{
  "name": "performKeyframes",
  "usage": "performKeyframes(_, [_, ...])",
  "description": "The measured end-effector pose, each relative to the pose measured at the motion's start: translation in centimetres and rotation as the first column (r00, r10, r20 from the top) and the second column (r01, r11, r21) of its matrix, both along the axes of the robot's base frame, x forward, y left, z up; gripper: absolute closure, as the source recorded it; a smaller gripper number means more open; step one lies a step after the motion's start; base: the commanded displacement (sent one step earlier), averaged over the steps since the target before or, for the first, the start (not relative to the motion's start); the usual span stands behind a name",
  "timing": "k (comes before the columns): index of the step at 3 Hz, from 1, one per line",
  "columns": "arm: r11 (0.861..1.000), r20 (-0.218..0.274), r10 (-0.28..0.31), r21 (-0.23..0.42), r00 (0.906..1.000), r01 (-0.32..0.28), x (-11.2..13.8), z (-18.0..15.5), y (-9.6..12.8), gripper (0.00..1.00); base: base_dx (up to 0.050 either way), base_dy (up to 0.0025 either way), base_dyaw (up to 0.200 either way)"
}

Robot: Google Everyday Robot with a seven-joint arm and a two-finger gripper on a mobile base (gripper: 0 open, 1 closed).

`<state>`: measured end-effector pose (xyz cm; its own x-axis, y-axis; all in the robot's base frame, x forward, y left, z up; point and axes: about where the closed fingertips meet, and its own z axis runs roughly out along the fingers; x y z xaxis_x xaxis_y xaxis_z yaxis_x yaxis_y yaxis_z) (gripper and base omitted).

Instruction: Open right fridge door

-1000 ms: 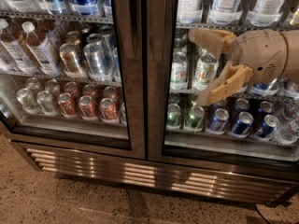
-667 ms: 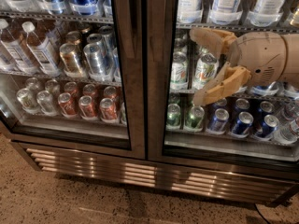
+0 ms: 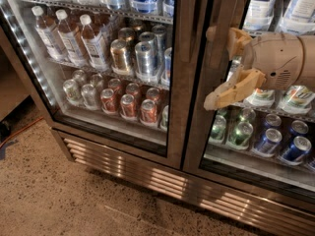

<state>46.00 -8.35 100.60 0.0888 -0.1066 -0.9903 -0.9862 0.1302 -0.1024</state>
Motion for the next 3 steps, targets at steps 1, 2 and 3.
performKeyframes(1, [1.000, 0.000, 0.000, 0.000, 1.0000, 0.000, 0.00, 0.00, 0.00, 0.19, 0.000, 0.00000, 0.000])
performKeyframes(2, [1.000, 0.000, 0.000, 0.000, 1.0000, 0.000, 0.00, 0.00, 0.01, 0.42, 0.000, 0.00000, 0.000])
performKeyframes(3, [1.000, 0.000, 0.000, 0.000, 1.0000, 0.000, 0.00, 0.00, 0.01, 0.65, 0.000, 0.00000, 0.000])
